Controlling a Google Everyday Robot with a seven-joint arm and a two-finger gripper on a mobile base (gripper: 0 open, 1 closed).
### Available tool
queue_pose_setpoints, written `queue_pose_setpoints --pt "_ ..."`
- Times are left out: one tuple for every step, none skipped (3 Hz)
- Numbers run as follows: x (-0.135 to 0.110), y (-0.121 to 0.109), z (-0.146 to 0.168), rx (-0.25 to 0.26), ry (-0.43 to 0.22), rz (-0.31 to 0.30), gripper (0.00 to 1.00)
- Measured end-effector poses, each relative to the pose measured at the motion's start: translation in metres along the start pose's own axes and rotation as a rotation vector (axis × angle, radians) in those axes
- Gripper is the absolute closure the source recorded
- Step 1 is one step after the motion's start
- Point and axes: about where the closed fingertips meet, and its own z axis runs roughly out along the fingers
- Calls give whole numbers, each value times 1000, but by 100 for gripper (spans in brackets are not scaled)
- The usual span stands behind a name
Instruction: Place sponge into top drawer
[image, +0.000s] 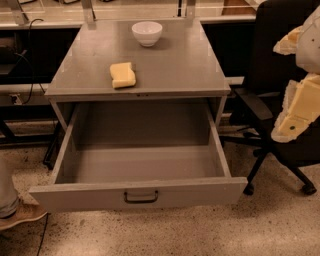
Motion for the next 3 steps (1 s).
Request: queue_pose_setpoints --pt "0 0 0 0 0 0 0" --pt "-5 -5 4 8 -20 6 0" --pt "-48 -30 43 -29 -119 60 0"
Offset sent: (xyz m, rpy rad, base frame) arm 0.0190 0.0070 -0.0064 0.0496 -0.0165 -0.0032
